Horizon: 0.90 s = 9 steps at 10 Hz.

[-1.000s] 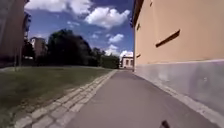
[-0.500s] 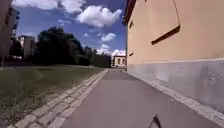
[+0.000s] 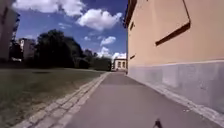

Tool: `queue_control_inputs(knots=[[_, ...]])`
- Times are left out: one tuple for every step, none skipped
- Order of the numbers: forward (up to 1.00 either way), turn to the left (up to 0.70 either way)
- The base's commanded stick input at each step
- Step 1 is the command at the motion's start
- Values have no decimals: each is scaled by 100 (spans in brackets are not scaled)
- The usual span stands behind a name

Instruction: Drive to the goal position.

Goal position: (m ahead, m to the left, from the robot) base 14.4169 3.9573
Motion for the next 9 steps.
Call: queue_control_inputs(knots=[[85,0],[85,0],[85,0],[85,0],[85,0],[85,0],[85,0],[85,0],[85,0]])
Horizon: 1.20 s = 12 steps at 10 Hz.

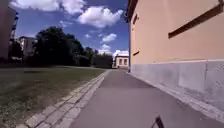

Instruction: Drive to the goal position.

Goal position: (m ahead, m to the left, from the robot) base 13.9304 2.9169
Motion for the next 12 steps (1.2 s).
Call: queue_control_inputs(knots=[[85,0],[85,0],[85,0],[85,0],[85,0],[85,0],[85,0],[85,0],[85,0],[85,0],[85,0],[85,0]])
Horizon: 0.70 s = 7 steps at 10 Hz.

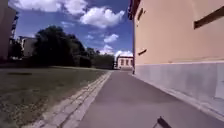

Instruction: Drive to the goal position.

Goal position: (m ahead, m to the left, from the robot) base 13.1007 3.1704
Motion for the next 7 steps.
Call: queue_control_inputs(knots=[[85,0],[85,0],[85,0],[85,0],[85,0],[85,0],[85,0]])
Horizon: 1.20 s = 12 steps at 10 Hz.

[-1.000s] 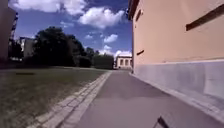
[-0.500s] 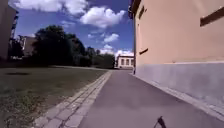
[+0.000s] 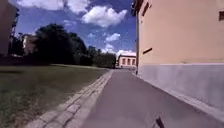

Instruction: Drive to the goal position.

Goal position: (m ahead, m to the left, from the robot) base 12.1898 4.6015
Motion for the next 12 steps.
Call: queue_control_inputs(knots=[[85,0],[85,0],[85,0],[85,0],[85,0],[85,0],[85,0],[85,0],[85,0],[85,0],[85,0],[85,0]])
